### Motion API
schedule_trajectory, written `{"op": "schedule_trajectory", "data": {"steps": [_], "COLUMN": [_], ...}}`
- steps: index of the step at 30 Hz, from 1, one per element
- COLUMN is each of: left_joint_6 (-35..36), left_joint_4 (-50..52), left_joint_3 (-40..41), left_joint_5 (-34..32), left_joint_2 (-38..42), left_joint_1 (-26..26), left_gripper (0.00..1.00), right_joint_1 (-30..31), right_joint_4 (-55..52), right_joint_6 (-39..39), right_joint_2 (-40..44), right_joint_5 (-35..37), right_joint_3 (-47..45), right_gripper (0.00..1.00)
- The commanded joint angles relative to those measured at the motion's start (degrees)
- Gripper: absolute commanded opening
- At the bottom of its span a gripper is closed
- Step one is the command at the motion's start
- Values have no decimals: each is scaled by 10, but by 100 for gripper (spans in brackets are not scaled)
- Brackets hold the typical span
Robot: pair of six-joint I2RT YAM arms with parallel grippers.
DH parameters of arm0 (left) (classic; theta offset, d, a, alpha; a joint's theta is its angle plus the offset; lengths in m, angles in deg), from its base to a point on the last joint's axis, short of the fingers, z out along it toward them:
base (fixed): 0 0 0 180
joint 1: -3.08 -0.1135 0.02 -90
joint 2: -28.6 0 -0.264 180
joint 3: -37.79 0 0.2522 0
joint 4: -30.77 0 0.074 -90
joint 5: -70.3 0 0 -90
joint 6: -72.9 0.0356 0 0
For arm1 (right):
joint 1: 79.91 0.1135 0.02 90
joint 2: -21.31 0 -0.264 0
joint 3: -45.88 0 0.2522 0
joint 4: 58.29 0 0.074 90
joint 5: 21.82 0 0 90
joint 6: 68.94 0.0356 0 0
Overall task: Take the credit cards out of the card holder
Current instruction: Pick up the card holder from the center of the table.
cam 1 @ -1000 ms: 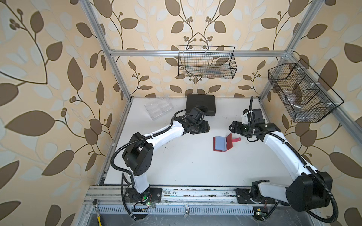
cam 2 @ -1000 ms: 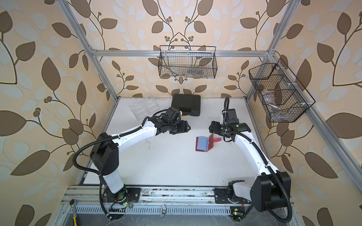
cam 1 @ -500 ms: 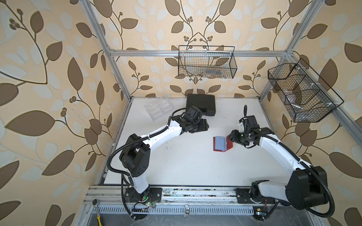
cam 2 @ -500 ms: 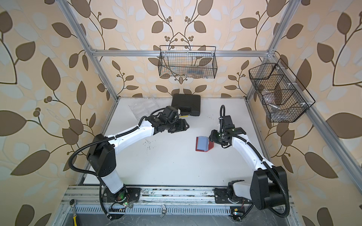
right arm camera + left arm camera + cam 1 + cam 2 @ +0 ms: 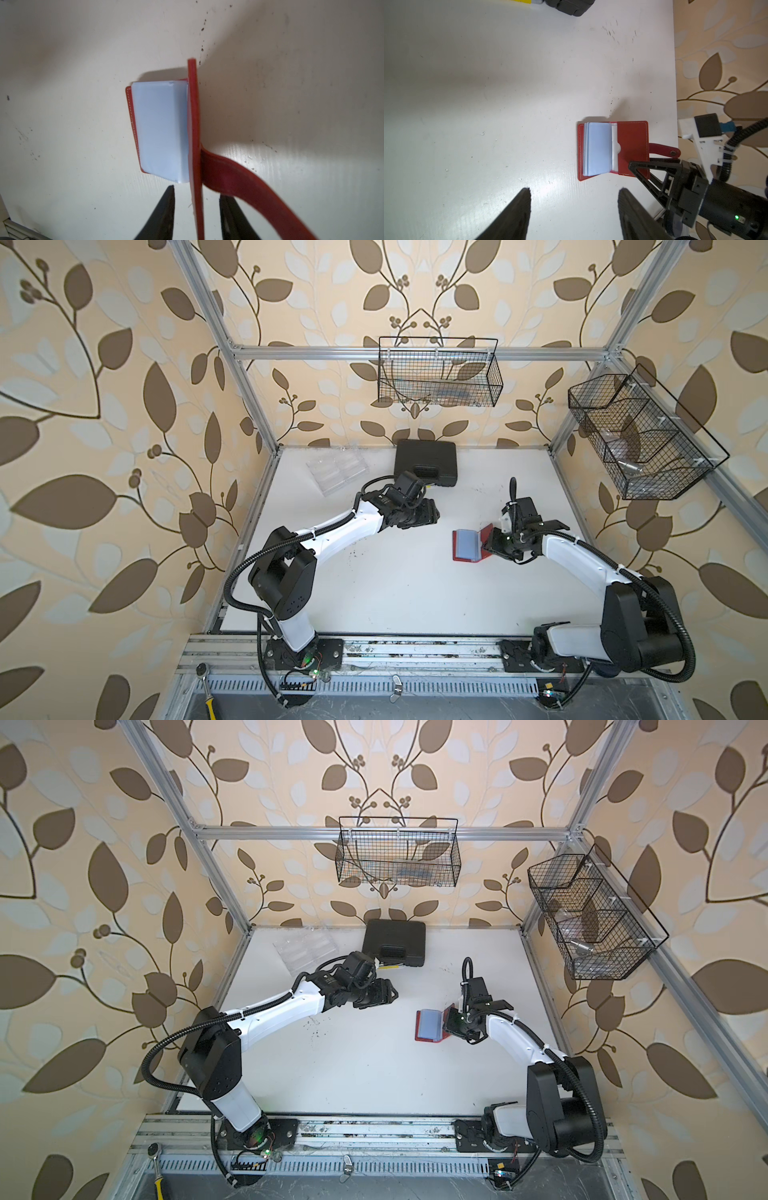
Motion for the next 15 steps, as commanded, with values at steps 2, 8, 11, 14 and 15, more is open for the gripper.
{"op": "schedule_trajectory", "data": {"steps": [2,8,11,14,15], "left_joint_6": [-13,-21,-14,-1,6], "left_joint_4": [-30,-74,-107,-156,-174], "left_joint_3": [14,57,86,117,127], "left_joint_5": [7,11,18,48,57], "left_joint_2": [39,67,89,113,123], "left_joint_1": [-4,-6,-8,-14,-16], "left_gripper": [68,68,70,71,71], "right_joint_1": [-7,-4,8,30,36], "right_joint_4": [37,54,75,86,90], "right_joint_6": [11,4,-8,-38,-46], "right_joint_2": [-9,0,32,74,89], "right_joint_5": [-11,-30,-59,-76,-89], "right_joint_3": [-9,-1,2,19,26], "right_gripper": [23,0,0,0,0]}}
